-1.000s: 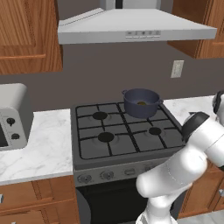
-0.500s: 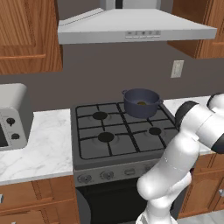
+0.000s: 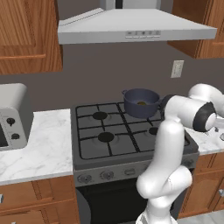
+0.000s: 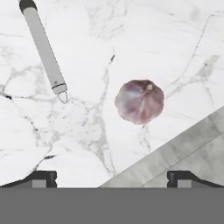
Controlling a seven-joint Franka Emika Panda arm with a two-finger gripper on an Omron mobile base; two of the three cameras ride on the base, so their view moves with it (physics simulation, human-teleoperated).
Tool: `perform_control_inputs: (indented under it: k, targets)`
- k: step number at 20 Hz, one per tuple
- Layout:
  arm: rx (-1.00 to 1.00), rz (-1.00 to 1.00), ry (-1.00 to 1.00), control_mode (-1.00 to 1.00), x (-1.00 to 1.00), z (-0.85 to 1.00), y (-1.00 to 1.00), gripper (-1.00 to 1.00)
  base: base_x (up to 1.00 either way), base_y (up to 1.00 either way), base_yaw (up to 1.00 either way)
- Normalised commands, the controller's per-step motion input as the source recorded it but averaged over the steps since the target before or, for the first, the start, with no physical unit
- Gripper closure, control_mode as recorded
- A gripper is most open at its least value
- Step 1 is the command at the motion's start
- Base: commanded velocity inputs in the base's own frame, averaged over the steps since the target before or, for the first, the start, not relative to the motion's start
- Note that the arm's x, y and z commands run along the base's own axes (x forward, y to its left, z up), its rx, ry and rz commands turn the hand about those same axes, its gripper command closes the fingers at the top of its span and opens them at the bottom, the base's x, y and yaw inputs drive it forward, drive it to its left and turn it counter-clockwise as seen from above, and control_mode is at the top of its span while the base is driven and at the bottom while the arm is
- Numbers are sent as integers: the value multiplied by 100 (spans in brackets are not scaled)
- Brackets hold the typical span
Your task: Put the garlic and avocado in the pot. Retrieve the spatula and lightly stir the vegetables in the pot.
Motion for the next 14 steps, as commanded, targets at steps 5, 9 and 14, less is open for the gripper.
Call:
perform_control_inputs:
  k: [5, 9, 14]
  targets:
    - [4, 2, 0, -100, 1, -1, -29, -100, 0, 0, 0]
    - [1, 2, 0, -100, 0, 0, -19, -100, 0, 0, 0]
    - [0, 0, 0, -100, 0, 0, -2, -100, 0, 0, 0]
